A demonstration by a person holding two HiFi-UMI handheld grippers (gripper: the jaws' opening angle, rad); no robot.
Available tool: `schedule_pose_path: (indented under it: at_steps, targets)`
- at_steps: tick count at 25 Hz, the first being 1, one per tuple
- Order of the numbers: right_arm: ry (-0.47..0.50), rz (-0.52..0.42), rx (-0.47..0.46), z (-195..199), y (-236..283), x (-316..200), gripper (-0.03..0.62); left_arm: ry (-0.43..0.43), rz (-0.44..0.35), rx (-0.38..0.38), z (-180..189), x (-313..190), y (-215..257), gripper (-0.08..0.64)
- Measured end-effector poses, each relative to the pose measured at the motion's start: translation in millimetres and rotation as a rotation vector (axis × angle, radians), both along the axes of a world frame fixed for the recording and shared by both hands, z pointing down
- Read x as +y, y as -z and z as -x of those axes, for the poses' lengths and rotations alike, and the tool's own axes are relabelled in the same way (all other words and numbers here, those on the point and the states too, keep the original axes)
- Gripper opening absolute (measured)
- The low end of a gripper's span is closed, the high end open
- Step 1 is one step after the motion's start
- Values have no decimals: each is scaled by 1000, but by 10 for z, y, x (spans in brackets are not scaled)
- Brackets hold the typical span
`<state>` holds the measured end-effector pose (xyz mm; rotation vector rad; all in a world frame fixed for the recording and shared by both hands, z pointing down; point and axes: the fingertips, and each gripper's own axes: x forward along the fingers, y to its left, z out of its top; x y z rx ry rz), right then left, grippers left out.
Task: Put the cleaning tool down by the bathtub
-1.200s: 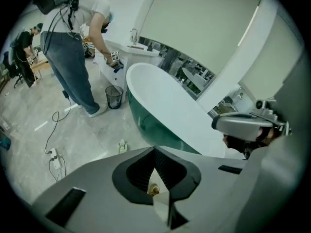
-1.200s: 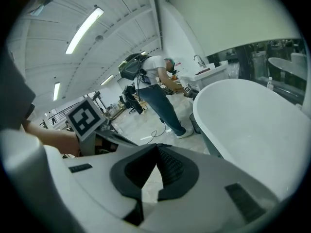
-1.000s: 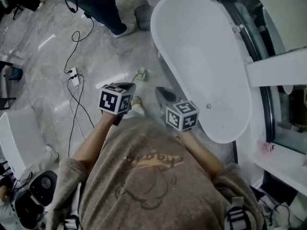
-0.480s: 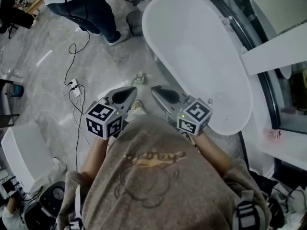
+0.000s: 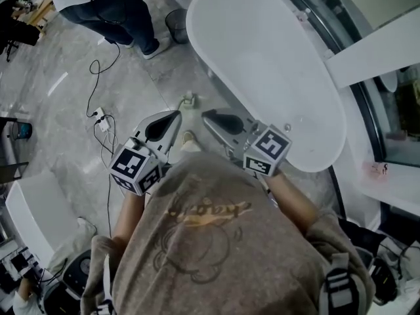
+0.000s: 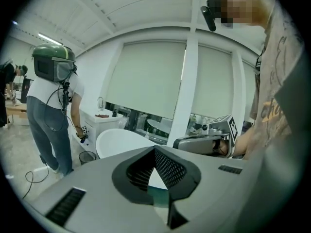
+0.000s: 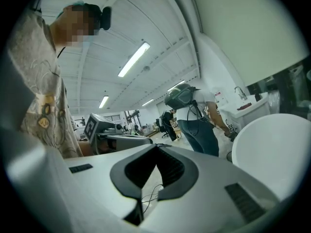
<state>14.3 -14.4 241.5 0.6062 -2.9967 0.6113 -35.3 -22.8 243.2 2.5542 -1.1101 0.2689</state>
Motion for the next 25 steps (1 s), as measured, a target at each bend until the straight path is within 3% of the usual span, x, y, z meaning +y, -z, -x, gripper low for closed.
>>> schedule_pose_path:
  at_steps: [7,13,17,25]
  targets:
    - [9,-19,6,35,56,55,-2,23,-26,16,55,27,23,0]
    - [-1,-24,-5,-65,96,90,-2,74,-62,102,47,126,146,0]
    - [2,-23,-18,-131,120,81,-2,79,-35,162,19,166,144,2]
    - [55,-33,-24,-155,118,89,-2,58,-31,112,-38,225,67,2]
